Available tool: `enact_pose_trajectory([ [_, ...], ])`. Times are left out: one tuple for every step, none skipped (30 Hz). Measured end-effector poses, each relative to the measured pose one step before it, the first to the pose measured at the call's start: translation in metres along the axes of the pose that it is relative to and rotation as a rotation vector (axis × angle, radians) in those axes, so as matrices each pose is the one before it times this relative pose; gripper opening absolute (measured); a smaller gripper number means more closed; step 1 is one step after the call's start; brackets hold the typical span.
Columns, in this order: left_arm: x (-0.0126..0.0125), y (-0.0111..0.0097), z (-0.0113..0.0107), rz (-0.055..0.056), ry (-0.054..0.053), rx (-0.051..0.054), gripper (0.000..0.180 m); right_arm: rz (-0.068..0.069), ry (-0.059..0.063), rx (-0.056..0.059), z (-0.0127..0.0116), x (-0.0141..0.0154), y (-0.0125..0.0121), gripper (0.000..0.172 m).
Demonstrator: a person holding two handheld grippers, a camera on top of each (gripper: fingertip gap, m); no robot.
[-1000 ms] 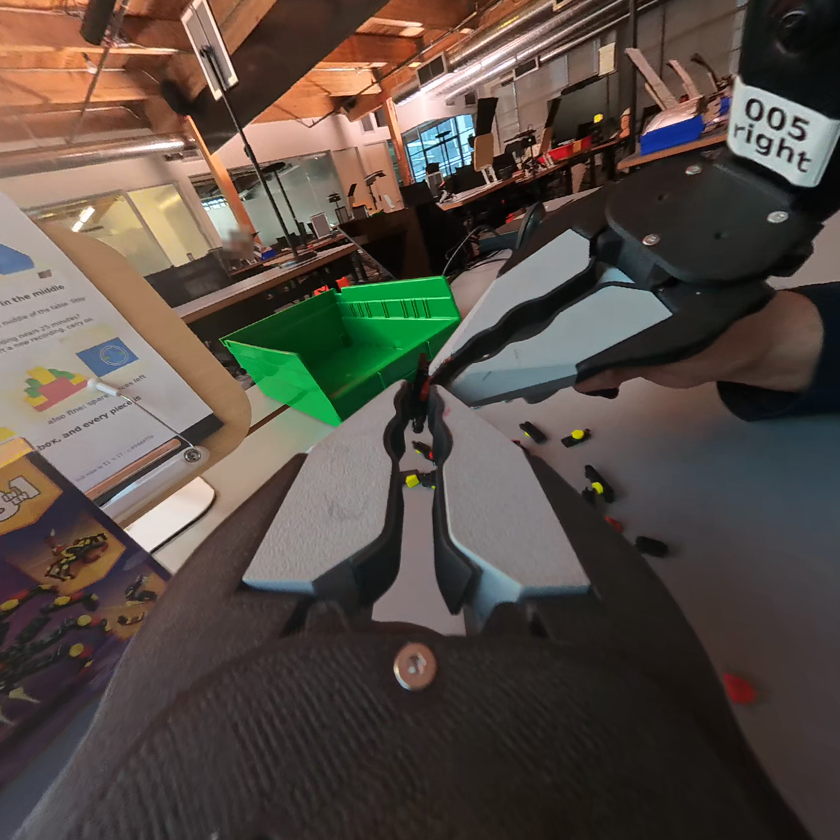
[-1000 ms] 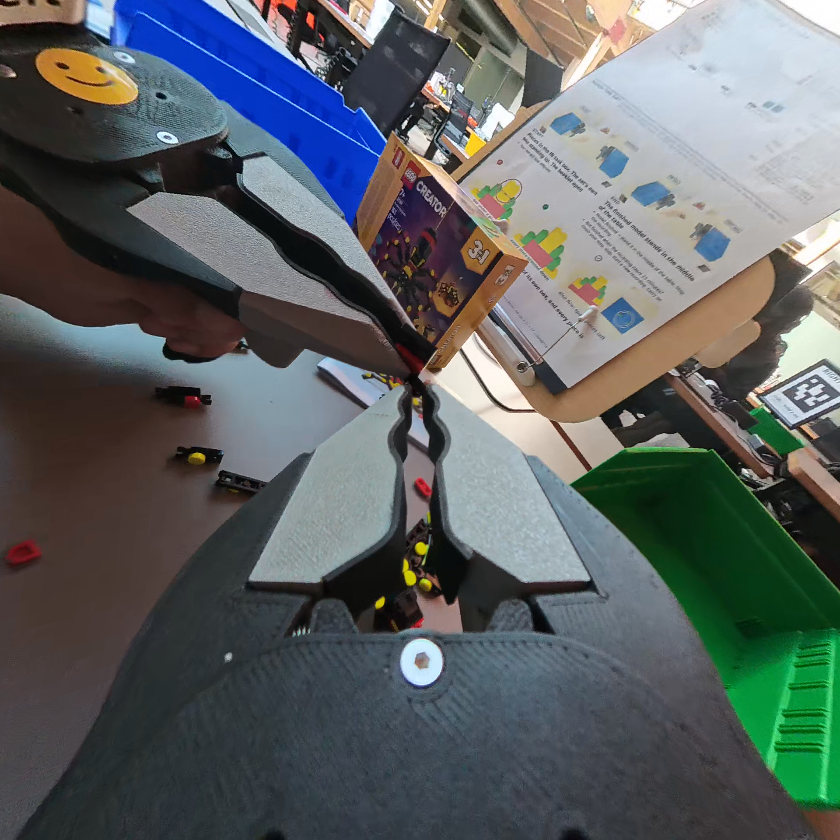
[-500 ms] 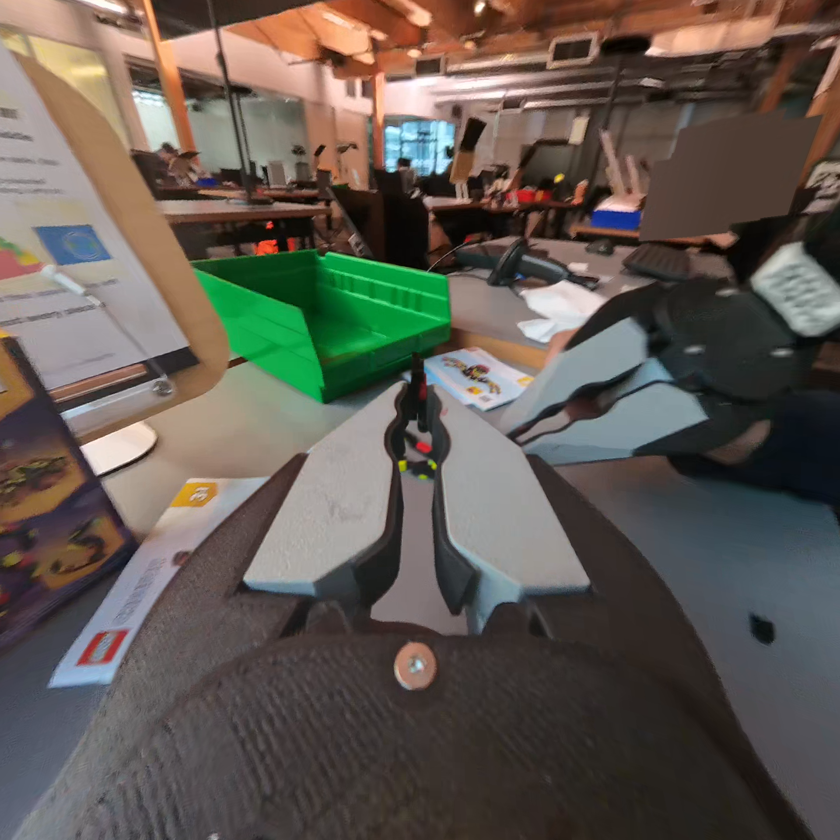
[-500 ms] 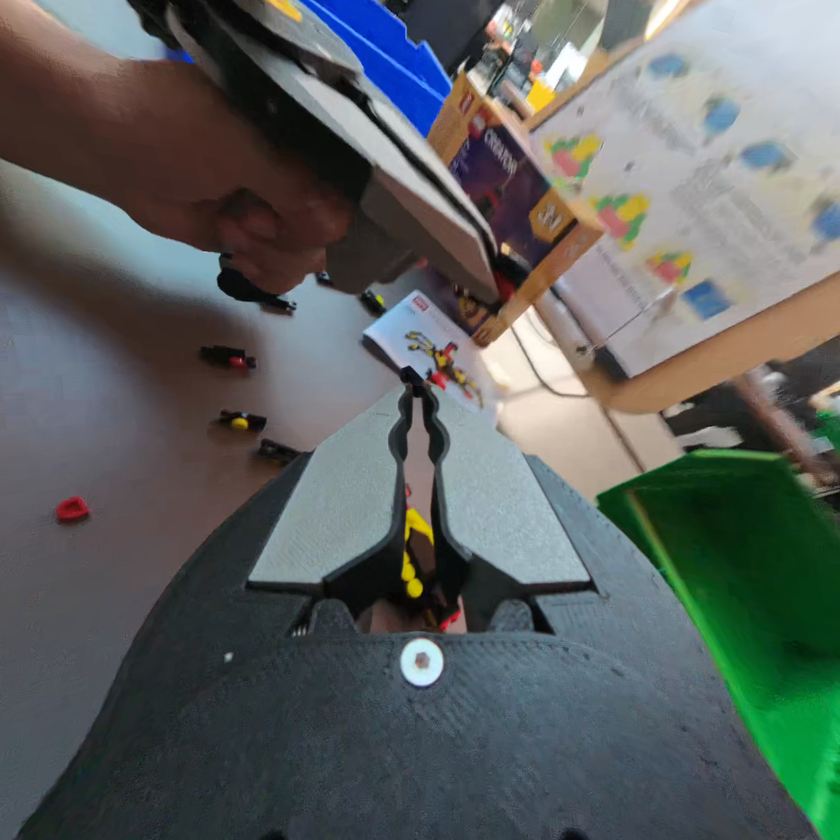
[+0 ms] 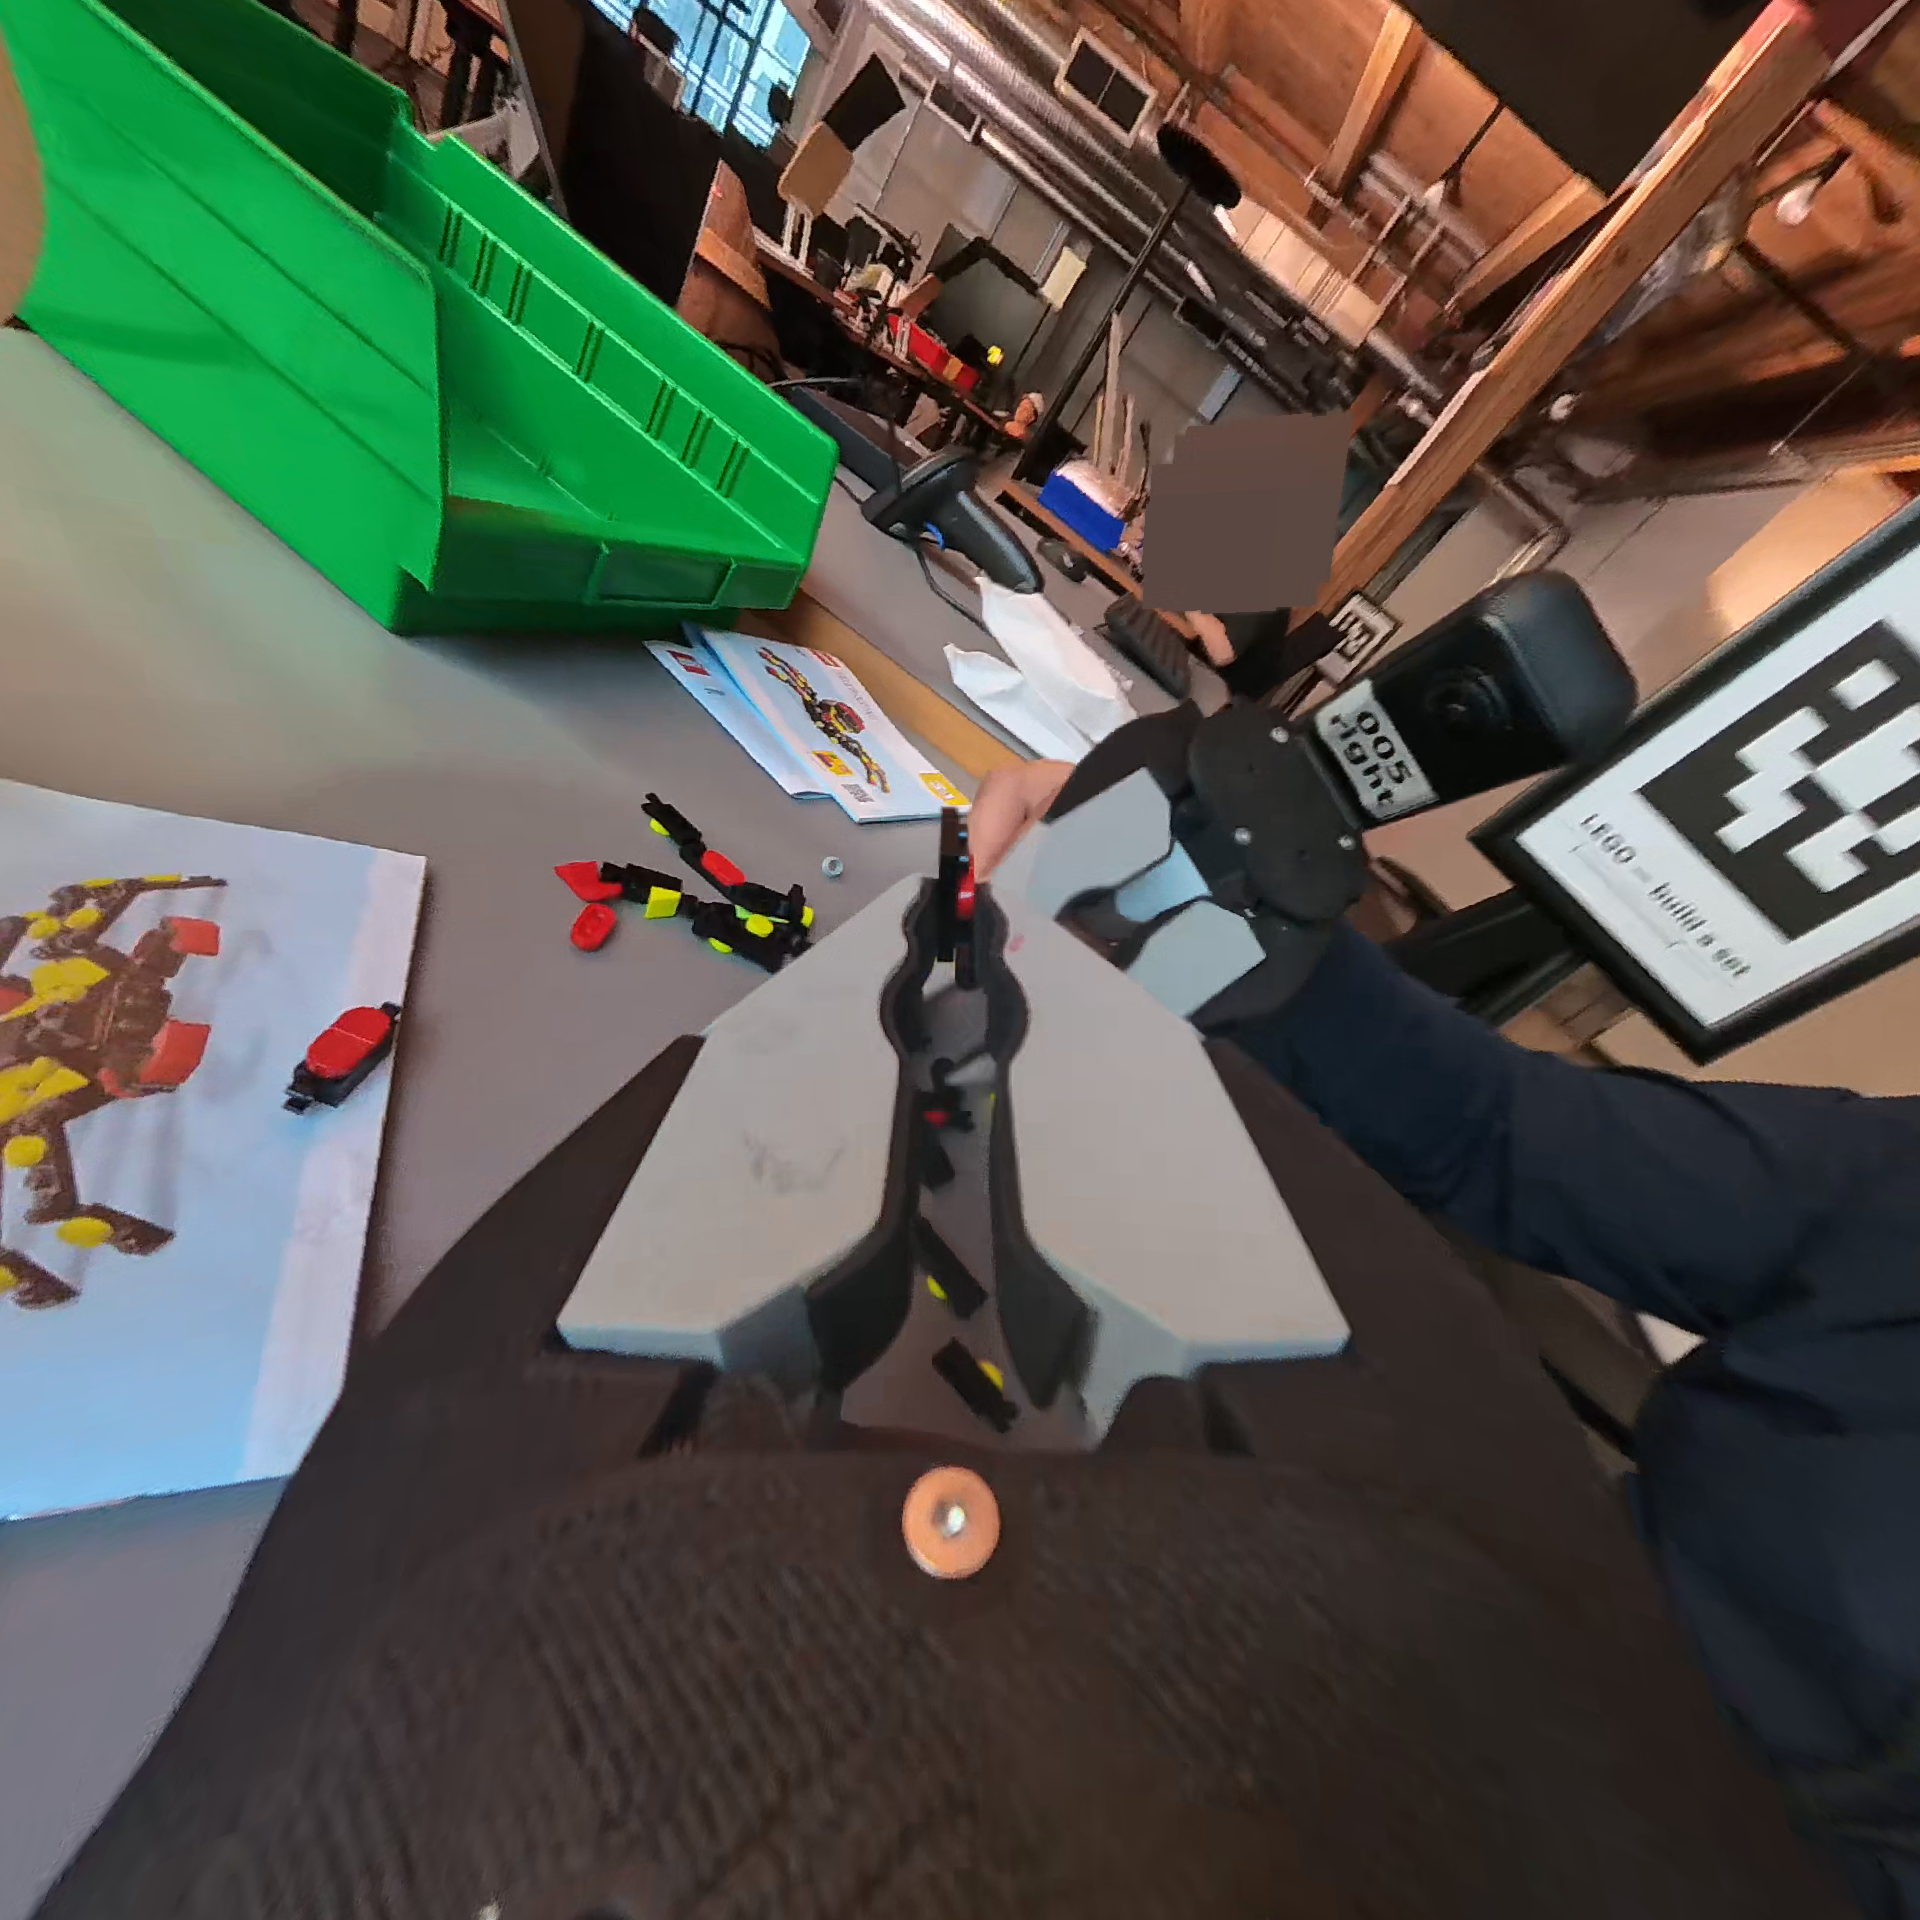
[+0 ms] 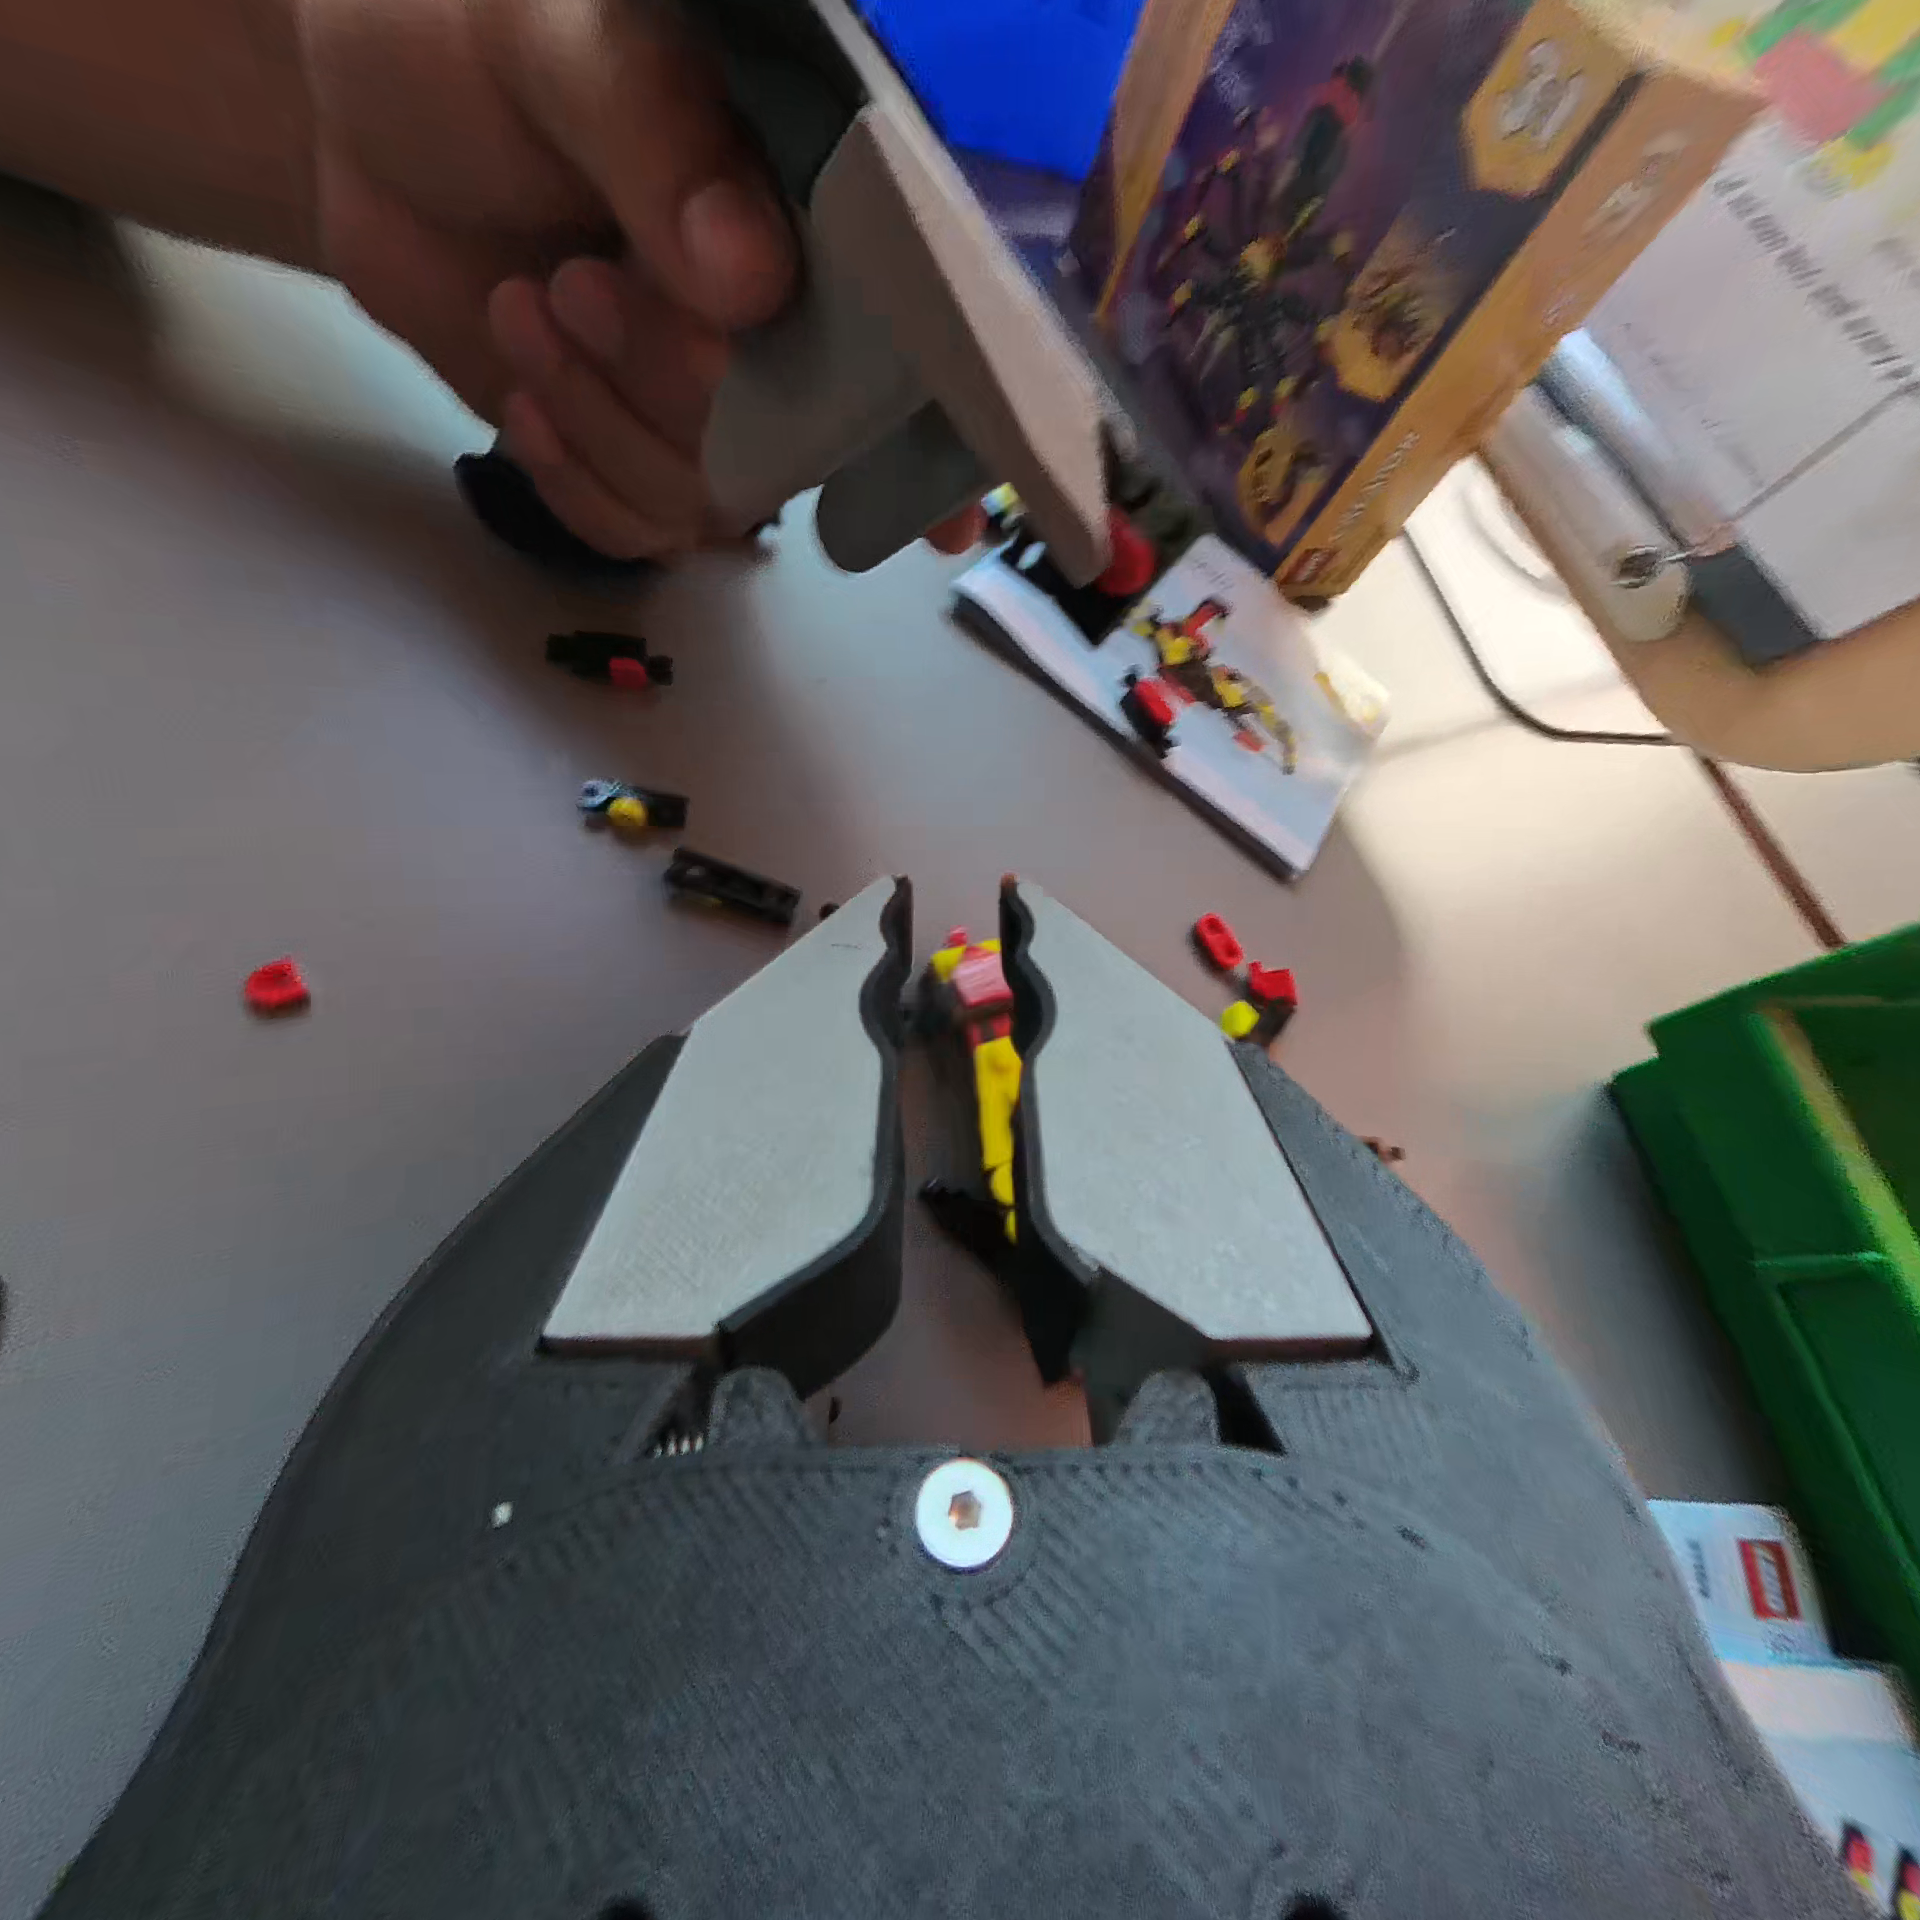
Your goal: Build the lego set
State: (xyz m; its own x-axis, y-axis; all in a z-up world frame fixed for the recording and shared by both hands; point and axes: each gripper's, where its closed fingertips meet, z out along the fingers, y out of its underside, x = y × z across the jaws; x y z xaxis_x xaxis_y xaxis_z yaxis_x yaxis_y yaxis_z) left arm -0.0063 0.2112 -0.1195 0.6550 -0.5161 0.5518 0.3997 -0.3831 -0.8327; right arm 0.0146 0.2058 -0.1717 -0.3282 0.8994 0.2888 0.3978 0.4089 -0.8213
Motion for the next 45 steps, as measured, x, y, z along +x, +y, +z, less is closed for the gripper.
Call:
enact_pose_trajectory([
  [0.00054, -0.0002, -0.00014, -0.028, 0.0129, 0.004, 0.004, 0.0222, 0.0248, 0.0456, -0.00363, 0.00584, -0.00706, 0.015],
  [0.00053, 0.00047, 0.00009, -0.0202, 0.0102, -0.0012, 0.004, 0.036, 0.0037, 0.052, -0.00452, 0.00371, -0.00841, 0.015],
  [0.00049, 0.00057, 0.00037, -0.0106, 0.0071, -0.0019, 0.004, 0.0409, -0.0046, 0.0522, -0.00451, 0.00307, -0.00857, 0.016],
  [0.0005, 0.00005, 0.0004, -0.0049, 0.0047, 0.0013, 0.004, 0.0358, -0.0123, 0.0522, -0.00424, 0.00157, -0.0084, 0.017],
  [0.00071, 0.00008, 0.00051, -0.0063, 0.0056, 0.0019, 0.004, 0.0351, -0.0135, 0.0446, -0.00349, 0.00083, -0.00671, 0.017],
  [0.00259, -0.00181, 0.00025, -0.0091, 0.0169, 0.0161, 0.004, 0.0375, -0.0096, 0.0312, -0.00209, 0.00108, -0.00454, 0.016],
  [0.00386, -0.00475, -0.00011, -0.0152, 0.0256, 0.038, 0.004, 0.039, -0.0079, 0.0214, -0.00057, 0.00082, -0.00313, 0.016],
  [0.00329, -0.00543, -0.00007, -0.0201, 0.0236, 0.0451, 0.004, 0.0424, -0.0123, 0.0167, 0.00074, -0.00039, -0.00229, 0.016],
  [0.00266, -0.00475, 0.00026, -0.0165, 0.0188, 0.0447, 0.004, 0.0475, -0.015, 0.0141, 0.00176, -0.00121, -0.00179, 0.018],
  [0.00218, -0.0028, 0.00069, -0.0097, 0.0136, 0.0332, 0.004, 0.0489, -0.0097, 0.0148, 0.00222, -0.00051, -0.00186, 0.022],
  [0.00102, 0.00082, 0.00137, -0.0028, 0.0041, 0.0054, 0.004, 0.0468, -0.0076, 0.0204, 0.00216, -0.00026, -0.00252, 0.024],
  [0.00049, 0.00287, 0.00184, 0.0113, -0.0032, -0.0113, 0.004, 0.042, -0.013, 0.0252, 0.00186, -0.00102, -0.00303, 0.024],
  [0.00111, 0.00271, 0.00191, 0.0228, -0.0026, -0.0101, 0.004, 0.0341, -0.0142, 0.0242, 0.00144, -0.00122, -0.00278, 0.024],
  [0.00142, 0.0013, 0.00163, 0.022, -0.0032, -0.0015, 0.004, 0.0265, -0.0082, 0.0145, 0.00117, -0.0004, -0.0012, 0.021],
  [0.00139, 0.00022, 0.00141, 0.0135, -0.0022, 0.0049, 0.004, 0.0146, -0.0126, 0.0048, 0.00103, -0.00129, 0.00002, 0.017],
  [0.00113, 0.00034, 0.00125, 0.0092, -0.0021, 0.0058, 0.004, 0.0031, -0.0085, 0.0031, 0.00058, -0.00109, -0.00013, 0.014],
  [0.00176, 0.00005, 0.00078, 0.008, 0.0057, 0.0075, 0.004, -0.0089, 0.0089, 0.0095, -0.00035, 0.00107, -0.00126, 0.009],
  [0.00084, -0.00076, 0.00057, 0.0016, 0.0019, 0.0114, 0.004, -0.0138, 0.001, 0.0082, -0.00045, -0.00007, -0.0013, 0.009],
  [0.00039, -0.00057, 0.00023, -0.0035, 0.0031, 0.0067, 0.004, -0.0005, -0.0007, 0.0024, -0.00017, -0.00015, -0.0007, 0.009],
  [-0.00035, 0.00043, 0.0001, -0.0048, 0.001, -0.0017, 0.004, 0.0078, -0.0044, 0.0016, -0.00041, 0.00002, -0.00037, 0.008],
  [-0.00042, 0.00062, -0.00018, -0.0031, 0.0012, -0.0057, 0.006, 0.0099, -0.0118, -0.0034, -0.00091, -0.00041, 0.00045, 0.002],
  [-0.00021, 0.00114, -0.00045, 0.0028, 0.004, -0.0132, 0.008, 0.0068, -0.0129, -0.0014, -0.00132, -0.00018, -0.00007, 0.001],
  [-0.0012, 0.00134, -0.00052, 0.0043, -0.0048, -0.0154, 0.007, 0.0039, -0.0045, -0.012, -0.00129, 0.00106, 0.00139, 0.001],
  [-0.00157, 0.00122, -0.00074, 0.0115, -0.0067, -0.013, 0.007, -0.0022, 0.0041, -0.0061, -0.00147, 0.0017, 0.00067, 0.001],
  [-0.00102, 0.00056, -0.00077, 0.0118, -0.0051, -0.007, 0.006, -0.0048, 0.0069, 0.0026, -0.00156, 0.00153, -0.00062, 0.001],
  [-0.00029, -0.00009, -0.00077, 0.0077, -0.0016, -0.0047, 0.006, -0.0032, 0.0014, 0.0029, -0.00147, 0.0006, -0.00106, 0.001],
  [0.00052, -0.00052, -0.00054, 0.0058, 0.0025, -0.0043, 0.009, -0.0005, -0.0066, -0.0065, -0.00118, -0.00051, -0.00007, 0.001],
  [0.00016, -0.00056, -0.00048, 0.0052, 0.0002, -0.0075, 0.015, 0.0001, -0.0115, -0.0149, -0.00097, -0.00148, 0.00101, 0.001],
  [-0.00028, -0.00015, -0.00043, 0.0098, -0.0054, -0.0136, 0.021, -0.0002, -0.0159, -0.0212, -0.0006, -0.00222, 0.00204, 0.001],
  [-0.00159, 0.00042, -0.00056, 0.0153, -0.0152, -0.019, 0.027, 0.0023, -0.0182, -0.0329, -0.00005, -0.00254, 0.00407, 0.001],
  [-0.00118, 0.00063, -0.00062, 0.0223, -0.0146, -0.0218, 0.033, 0.0002, -0.0013, -0.0328, 0.00026, -0.00024, 0.00432, 0.001],
  [0.00056, 0.00222, -0.00062, 0.0321, -0.0061, -0.0294, 0.033, -0.0075, 0.0149, -0.016, 0.00023, 0.00184, 0.0024, 0.001],
  [0.00232, 0.00382, -0.00032, 0.0366, 0.0037, -0.0369, 0.025, -0.0067, 0.0028, -0.0154, 0.00061, 0.00013, 0.00233, 0.001],
  [0.00277, 0.00523, 0.00043, 0.036, 0.0053, -0.042, 0.018, -0.0027, -0.0157, -0.023, 0.00109, -0.00281, 0.00337, 0.001],
  [0.00118, 0.00596, 0.00127, 0.0298, -0.0065, -0.0439, 0.016, -0.0038, -0.0225, -0.023, 0.00161, -0.00413, 0.00353, 0.001],
  [0.00103, 0.00504, 0.00169, 0.0283, -0.0064, -0.0356, 0.016, -0.0073, -0.0221, -0.0281, 0.00207, -0.00454, 0.00438, 0.001],
  [0.0034, 0.00344, 0.00158, 0.0267, 0.0091, -0.0198, 0.015, -0.0128, -0.007, -0.0342, 0.00228, -0.00231, 0.00523, 0.001],
  [0.00327, 0.00289, 0.00148, 0.016, 0.0099, -0.0147, 0.01, -0.0217, -0.0003, -0.0339, 0.00207, -0.00163, 0.00518, 0.001],
  [0.00209, 0.00329, 0.00101, 0.0128, 0.0065, -0.018, 0.008, -0.0252, 0.0012, -0.0285, 0.00155, -0.00161, 0.00407, 0.001],
  [0.00155, 0.00273, -0.00004, 0.0171, 0.007, -0.0196, 0.007, -0.0243, 0.0064, -0.0185, 0.00045, -0.00073, 0.00235, 0.002],
  [0.00146, 0.00224, -0.00052, 0.0133, 0.0104, -0.0186, 0.007, -0.0177, 0.0056, -0.0128, -0.00028, -0.00045, 0.0012, 0.001],
  [0.00163, 0.00141, -0.0004, 0.0032, 0.0125, -0.012, 0.006, -0.0111, 0.0033, -0.0095, -0.00089, -0.00039, 0.00024, 0.001],
  [0.00224, 0.00079, -0.00003, -0.0042, 0.0159, -0.0053, 0.004, -0.0117, 0.0053, -0.005, -0.00112, -0.00002, -0.00019, 0.002],
  [0.00135, 0.00103, 0.0004, -0.0069, 0.0083, -0.0045, 0.003, -0.0163, 0.0045, -0.0073, -0.0014, -0.0002, 0.00021, 0.002],
  [-0.00021, 0.00162, 0.00065, -0.0002, -0.0035, -0.0072, 0.003, -0.022, 0.0079, -0.0103, -0.00157, 0.00027, 0.00071, 0.002],
])
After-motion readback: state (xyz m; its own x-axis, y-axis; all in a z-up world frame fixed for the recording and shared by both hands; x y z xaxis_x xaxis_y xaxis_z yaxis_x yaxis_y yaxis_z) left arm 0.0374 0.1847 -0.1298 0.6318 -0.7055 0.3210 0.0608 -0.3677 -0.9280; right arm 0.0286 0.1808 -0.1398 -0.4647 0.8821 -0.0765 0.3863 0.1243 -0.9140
